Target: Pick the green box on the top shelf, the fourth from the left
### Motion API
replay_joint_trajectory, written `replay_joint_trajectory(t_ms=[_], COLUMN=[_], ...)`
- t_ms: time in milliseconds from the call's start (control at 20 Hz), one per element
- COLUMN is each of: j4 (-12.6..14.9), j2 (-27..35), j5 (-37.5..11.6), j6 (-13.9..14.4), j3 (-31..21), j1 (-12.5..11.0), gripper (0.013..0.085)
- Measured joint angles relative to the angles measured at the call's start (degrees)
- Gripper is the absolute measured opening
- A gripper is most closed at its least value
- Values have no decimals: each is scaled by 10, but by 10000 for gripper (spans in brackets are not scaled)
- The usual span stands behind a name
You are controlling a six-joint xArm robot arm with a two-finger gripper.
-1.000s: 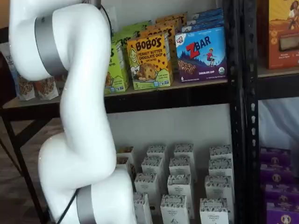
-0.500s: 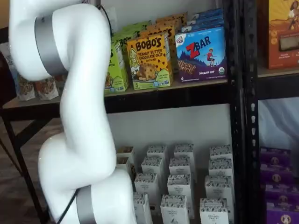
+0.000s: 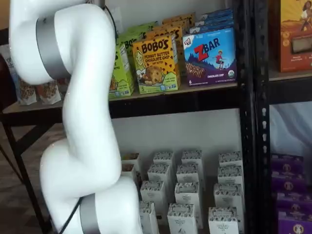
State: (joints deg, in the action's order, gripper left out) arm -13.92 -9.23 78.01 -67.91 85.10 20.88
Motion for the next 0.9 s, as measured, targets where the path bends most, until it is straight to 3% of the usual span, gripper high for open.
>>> replay_joint_trajectory(t_ms=[900], j4=[8], j2=[-12], j5=[16], j6=[8], j3=[3], j1=[5], gripper=[210])
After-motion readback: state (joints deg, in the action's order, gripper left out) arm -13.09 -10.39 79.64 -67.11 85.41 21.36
